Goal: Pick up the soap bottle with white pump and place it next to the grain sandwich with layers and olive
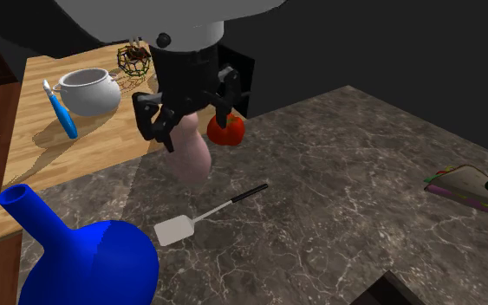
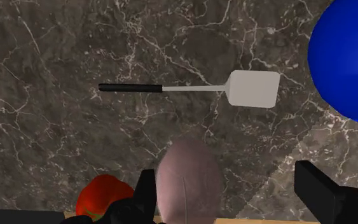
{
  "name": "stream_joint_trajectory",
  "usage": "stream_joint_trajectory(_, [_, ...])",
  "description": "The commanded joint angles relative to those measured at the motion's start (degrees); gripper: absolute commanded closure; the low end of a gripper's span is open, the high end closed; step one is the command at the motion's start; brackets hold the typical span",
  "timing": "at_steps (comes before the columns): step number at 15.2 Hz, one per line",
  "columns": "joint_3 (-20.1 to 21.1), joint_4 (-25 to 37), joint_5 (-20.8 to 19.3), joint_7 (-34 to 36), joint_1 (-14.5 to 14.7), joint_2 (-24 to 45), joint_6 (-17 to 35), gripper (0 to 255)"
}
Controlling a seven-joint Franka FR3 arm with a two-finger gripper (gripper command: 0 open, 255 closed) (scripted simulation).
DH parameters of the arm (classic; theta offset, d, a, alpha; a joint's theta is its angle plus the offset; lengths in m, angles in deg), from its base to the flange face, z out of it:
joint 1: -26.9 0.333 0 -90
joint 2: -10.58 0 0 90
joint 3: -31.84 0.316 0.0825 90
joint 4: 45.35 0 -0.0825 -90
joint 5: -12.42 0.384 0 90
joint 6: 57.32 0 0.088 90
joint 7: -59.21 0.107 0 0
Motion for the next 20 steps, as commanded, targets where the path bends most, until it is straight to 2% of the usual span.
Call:
stream_joint_trajectory(1, [-1.2, -0.3, 0.8, -0.4, 0.1, 4.0, 7.0, 0])
stream_joint_trajectory(5, [-3.8, 1.8, 4.5, -2.8, 1.4, 12.8, 18.3, 0])
stream_joint_trajectory(8, [-6.3, 4.6, 10.2, -6.7, 3.5, 19.6, 25.8, 0])
stream_joint_trajectory(16, [-7.0, 6.6, 17.1, -11.8, 5.3, 27.7, 32.0, 0])
stream_joint_trajectory(20, [-6.9, 6.6, 17.1, -11.8, 5.2, 27.7, 32.0, 0])
